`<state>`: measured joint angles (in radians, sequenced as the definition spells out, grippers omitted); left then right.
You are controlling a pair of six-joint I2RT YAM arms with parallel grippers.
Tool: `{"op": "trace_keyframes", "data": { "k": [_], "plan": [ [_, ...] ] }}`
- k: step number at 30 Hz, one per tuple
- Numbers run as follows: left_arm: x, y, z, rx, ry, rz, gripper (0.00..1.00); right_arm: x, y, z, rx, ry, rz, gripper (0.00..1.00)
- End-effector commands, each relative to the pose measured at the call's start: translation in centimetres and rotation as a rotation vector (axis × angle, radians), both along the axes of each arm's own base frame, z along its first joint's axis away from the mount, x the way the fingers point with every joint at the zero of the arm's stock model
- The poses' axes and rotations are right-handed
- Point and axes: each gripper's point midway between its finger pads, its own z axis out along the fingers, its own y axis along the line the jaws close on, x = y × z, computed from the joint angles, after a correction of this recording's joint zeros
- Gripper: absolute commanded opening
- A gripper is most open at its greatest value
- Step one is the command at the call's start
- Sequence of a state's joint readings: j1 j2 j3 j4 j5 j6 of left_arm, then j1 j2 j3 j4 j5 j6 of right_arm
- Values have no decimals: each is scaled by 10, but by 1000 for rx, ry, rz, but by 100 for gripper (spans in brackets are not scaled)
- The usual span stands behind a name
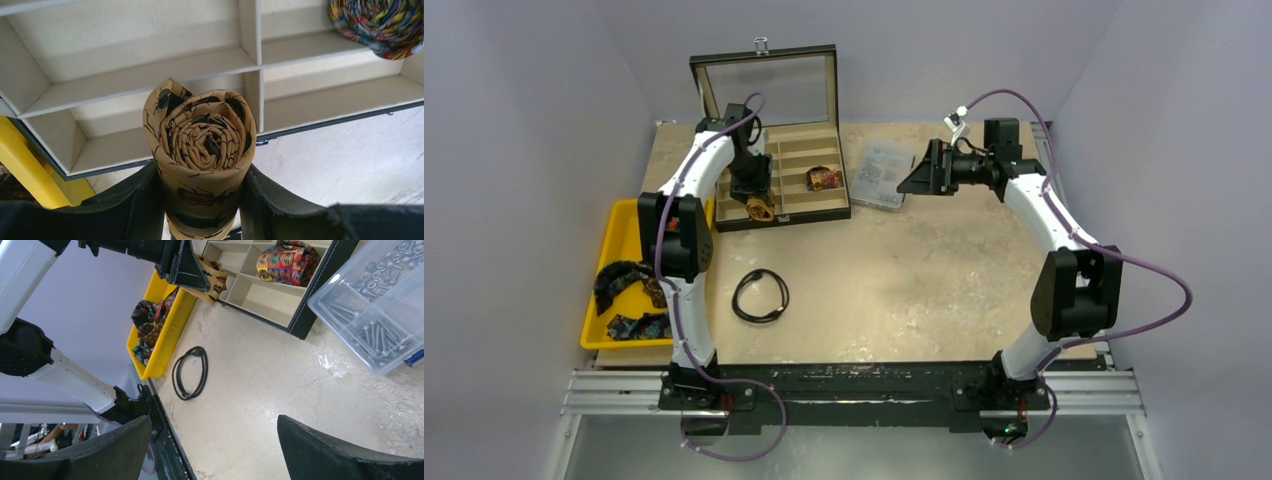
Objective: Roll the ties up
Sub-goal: Place the tie in the storage box.
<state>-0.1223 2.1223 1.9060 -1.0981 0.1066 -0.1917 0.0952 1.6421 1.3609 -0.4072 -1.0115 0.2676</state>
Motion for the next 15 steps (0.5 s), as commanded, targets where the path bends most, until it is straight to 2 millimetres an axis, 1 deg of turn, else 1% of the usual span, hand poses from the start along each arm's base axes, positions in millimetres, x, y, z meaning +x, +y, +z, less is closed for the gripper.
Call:
{"op": "trace_keyframes", "data": {
  "k": [1,4,8,10,15],
  "plan": [
    [29,1,38,-34,-158,76,0,3,-1,-1,-16,-15,10,98],
    [41,6,50,-5,-225,69,0,5,-1,-3,-12,-9,11,98],
    [54,15,51,41,-250,63,0,10,0,-3,-8,-6,9,98],
    [54,17,46,51,-236,57,0,11,0,-2,-6,-9,8,98],
    [41,15,36,39,-204,56,0,11,-1,-4,-13,-8,2,98]
  ]
}}
